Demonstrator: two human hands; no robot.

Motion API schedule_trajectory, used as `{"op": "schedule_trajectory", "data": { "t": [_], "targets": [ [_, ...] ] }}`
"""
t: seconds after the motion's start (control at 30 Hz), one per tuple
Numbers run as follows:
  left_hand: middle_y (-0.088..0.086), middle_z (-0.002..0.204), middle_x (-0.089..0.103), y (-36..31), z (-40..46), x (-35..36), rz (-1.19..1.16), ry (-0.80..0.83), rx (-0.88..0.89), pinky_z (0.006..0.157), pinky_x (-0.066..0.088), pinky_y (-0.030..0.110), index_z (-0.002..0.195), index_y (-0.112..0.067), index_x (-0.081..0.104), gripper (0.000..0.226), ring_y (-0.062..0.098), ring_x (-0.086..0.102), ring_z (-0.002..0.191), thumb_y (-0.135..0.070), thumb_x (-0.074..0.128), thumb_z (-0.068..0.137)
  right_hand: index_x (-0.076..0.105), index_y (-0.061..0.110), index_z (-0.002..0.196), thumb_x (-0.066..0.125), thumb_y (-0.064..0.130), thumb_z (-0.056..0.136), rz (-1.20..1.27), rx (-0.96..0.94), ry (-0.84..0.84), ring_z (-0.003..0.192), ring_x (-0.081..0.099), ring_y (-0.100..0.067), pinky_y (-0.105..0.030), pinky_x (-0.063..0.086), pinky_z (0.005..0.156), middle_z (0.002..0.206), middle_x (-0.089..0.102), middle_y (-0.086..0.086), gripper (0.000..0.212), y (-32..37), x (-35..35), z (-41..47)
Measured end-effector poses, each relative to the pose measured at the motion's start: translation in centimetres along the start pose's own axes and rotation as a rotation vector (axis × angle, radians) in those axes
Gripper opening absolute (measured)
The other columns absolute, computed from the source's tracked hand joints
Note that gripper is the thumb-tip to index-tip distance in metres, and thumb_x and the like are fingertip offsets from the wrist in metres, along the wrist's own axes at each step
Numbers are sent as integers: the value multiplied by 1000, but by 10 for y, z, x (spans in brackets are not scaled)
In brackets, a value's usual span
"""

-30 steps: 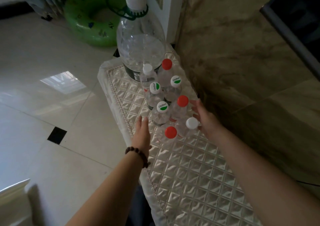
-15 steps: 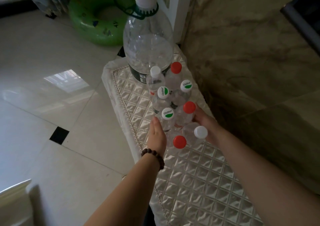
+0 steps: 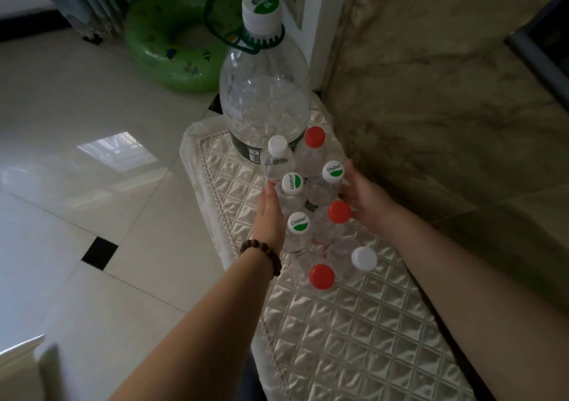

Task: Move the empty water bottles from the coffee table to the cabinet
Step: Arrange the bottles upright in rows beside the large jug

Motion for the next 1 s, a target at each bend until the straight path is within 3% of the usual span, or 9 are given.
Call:
{"op": "schedule_trajectory", "data": {
  "t": [0.07, 0.13, 0.23, 0.37, 0.5, 0.6, 0.7, 0.8, 1.0],
  "targets": [
    [-7, 144, 46, -3, 1, 3, 21, 6, 13, 110, 32, 50, 137, -47, 38, 104, 19, 43, 132, -100, 29, 48, 58, 37, 125, 51, 97, 43, -11, 17, 24, 118, 57, -19, -48, 38, 106, 124, 65, 4, 102, -6, 1, 17],
    [-7, 148, 41, -11, -5, 3, 61, -7, 67, 112, 29, 50, 142, -42, 34, 90, 20, 39, 135, -89, 25, 66, 62, 35, 120, 54, 96, 39, -10, 28, 42, 113, 61, -21, -46, 42, 104, 118, 69, 2, 102, -11, 4, 26],
    [-5, 153, 32, -11, -10, -2, 102, -23, 78, 115, 24, 49, 146, -34, 28, 71, 20, 31, 140, -72, 21, 87, 56, 33, 128, 56, 94, 41, -5, 30, 63, 120, 56, -22, -46, 39, 107, 129, 62, -2, 106, -9, 11, 15],
    [-2, 154, 30, -30, -13, -23, 124, -115, 172, 111, 23, 32, 147, -24, 28, 57, 15, 29, 139, -52, 25, 98, 43, 33, 140, 39, 79, 77, -130, -157, -18, 135, 39, -14, -43, 26, 115, 146, 44, 5, 78, 35, 1, -11],
    [0, 138, 49, -98, -15, -41, 358, -228, 544, 97, 41, 31, 136, -23, 46, 46, 12, 47, 120, -35, 55, 93, 45, 28, 137, 55, 46, 90, -255, -459, -133, 126, 45, -11, -33, 37, 105, 141, 47, 5, 51, 104, -4, -32],
    [0, 131, 54, -132, -6, -23, 672, -203, 733, 97, 37, 27, 130, -23, 53, 48, 16, 49, 119, -29, 67, 85, 47, 29, 133, 69, 31, 83, -447, -524, -116, 122, 49, -16, -38, 44, 100, 138, 49, -1, 55, 131, 18, -35],
    [0, 125, 57, -144, 0, -6, 839, -174, 797, 90, 34, 23, 125, -20, 58, 45, 20, 52, 113, -29, 69, 83, 55, 25, 123, 72, 23, 81, -559, -543, -92, 115, 54, -15, -37, 47, 96, 124, 57, 2, 45, 135, 33, -31],
    [0, 114, 63, -145, 2, -7, 824, -183, 794, 81, 39, 25, 115, -21, 62, 37, 20, 57, 102, -29, 71, 81, 59, 24, 116, 72, 19, 81, -595, -560, -118, 108, 58, -18, -39, 48, 96, 110, 59, 4, 37, 135, 36, -27],
    [-8, 94, 58, -142, -3, -15, 693, -199, 792, 75, 46, 30, 104, -19, 63, 28, 14, 55, 87, -26, 73, 79, 58, 26, 118, 69, 20, 84, -658, -615, -112, 110, 55, -17, -35, 46, 96, 113, 58, 5, 36, 140, 44, -27]
  ]
}}
Point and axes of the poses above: each hand's wrist, its own z-axis towards the middle knuckle, its own x-axis out of the palm, y = z × x, the point moved 9 cm from there along z, towards the middle knuckle
